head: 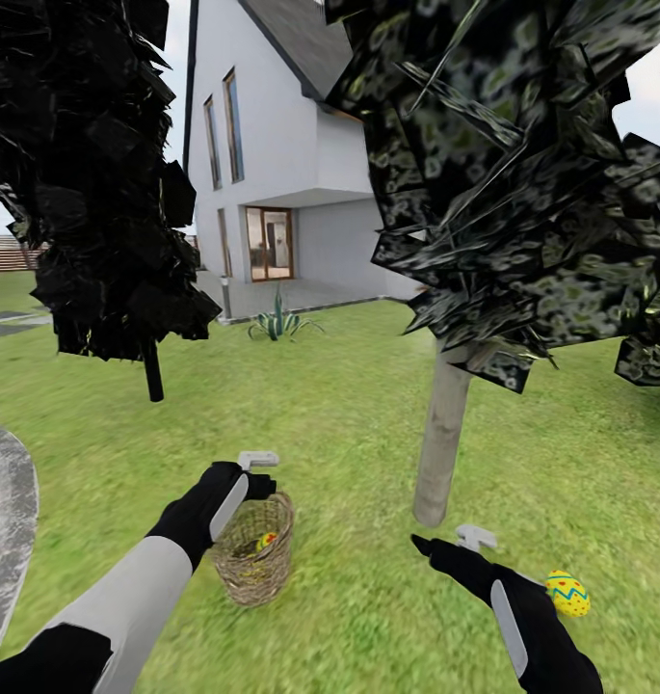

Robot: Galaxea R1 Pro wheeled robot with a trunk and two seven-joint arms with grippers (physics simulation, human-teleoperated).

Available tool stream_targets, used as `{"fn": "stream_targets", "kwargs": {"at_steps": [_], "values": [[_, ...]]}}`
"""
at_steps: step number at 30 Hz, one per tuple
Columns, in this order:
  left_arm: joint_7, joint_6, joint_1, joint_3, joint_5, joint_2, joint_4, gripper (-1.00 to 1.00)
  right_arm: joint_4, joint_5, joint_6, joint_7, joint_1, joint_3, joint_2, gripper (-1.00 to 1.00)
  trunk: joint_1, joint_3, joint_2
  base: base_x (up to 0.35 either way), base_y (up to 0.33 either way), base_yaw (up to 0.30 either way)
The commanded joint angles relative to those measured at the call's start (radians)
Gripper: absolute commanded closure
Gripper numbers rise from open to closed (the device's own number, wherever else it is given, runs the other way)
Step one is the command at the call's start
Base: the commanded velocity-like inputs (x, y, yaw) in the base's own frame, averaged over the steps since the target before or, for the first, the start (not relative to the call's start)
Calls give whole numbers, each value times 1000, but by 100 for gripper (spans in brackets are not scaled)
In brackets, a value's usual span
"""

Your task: Take the three Easter eggs out of the wicker basket on the lawn in the garden, then place them on the lawn next to a single tree (choose any tree) so that all three eggs are next to the same tree and none are left in the basket.

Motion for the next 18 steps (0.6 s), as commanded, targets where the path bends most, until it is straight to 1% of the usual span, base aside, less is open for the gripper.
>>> {"fn": "stream_targets", "kwargs": {"at_steps": [1, 10, 13, 18], "values": [[8, 3, -1, -4, 11, 1, -1, -100, -2, -7, 9, 3, -1, -4, 2, -100, 0, -1, -1, 0, 284, 0], [7, 4, -1, -4, 11, 1, 3, -100, -2, -7, 9, 3, -1, -4, 2, -100, 0, -1, -1, 0, 284, -8], [7, 4, -1, -4, 10, 1, 5, -100, -2, -7, 9, 4, -1, -4, 3, -100, 0, 1, -1, 0, 284, -106], [7, 4, -1, -4, 9, 1, 7, -100, -2, -6, 9, 4, -1, -4, 3, -100, 0, 5, -1, 35, 284, -170]]}}
